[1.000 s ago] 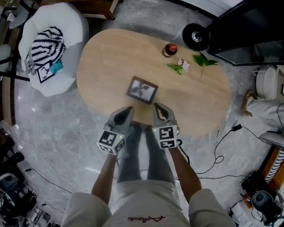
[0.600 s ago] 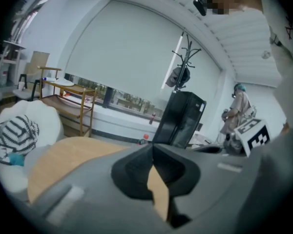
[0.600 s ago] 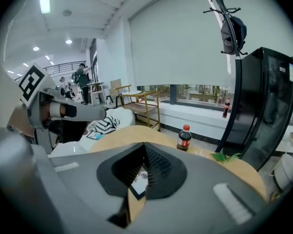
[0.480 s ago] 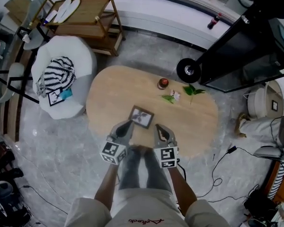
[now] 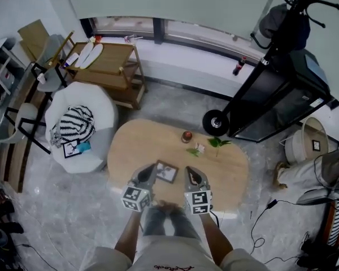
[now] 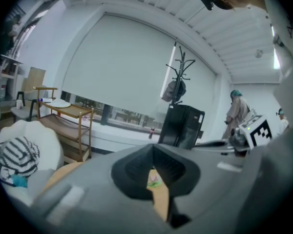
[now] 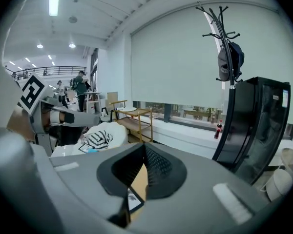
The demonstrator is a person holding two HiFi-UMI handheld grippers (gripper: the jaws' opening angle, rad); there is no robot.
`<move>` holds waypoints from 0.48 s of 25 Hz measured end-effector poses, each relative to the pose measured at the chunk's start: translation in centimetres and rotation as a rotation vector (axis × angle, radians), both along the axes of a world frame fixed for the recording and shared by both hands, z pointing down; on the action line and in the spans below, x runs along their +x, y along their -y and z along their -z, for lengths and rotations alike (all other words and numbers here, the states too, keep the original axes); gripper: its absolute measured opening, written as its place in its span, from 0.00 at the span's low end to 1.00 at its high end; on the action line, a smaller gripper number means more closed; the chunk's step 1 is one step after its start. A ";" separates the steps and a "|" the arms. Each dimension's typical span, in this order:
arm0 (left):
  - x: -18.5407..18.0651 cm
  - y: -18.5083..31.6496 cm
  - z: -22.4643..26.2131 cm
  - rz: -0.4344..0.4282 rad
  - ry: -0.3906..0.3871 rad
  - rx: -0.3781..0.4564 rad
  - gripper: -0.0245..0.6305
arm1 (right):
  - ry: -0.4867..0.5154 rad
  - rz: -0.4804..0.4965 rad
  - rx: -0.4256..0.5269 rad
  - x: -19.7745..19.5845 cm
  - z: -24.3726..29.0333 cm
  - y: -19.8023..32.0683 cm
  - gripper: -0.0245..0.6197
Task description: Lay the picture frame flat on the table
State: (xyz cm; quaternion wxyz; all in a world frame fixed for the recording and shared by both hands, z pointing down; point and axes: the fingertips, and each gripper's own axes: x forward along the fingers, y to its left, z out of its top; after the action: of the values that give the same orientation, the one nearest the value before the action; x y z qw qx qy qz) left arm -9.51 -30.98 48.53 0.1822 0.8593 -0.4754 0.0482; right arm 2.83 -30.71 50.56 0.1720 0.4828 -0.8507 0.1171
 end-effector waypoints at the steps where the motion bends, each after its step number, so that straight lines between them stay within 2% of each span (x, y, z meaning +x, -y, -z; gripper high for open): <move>1: -0.1 0.2 0.9 0.001 0.001 0.013 0.04 | 0.001 -0.003 0.016 0.1 1.1 0.3 0.04; 12: -0.6 -1.7 10.6 0.017 0.012 0.105 0.04 | 0.022 -0.036 0.122 1.6 11.1 -1.7 0.04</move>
State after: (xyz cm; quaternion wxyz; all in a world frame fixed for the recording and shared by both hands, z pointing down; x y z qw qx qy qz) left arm -10.08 -29.31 37.89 0.1342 0.8634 -0.4856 0.0270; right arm 4.46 -28.97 39.48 0.1308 0.5061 -0.8493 0.0735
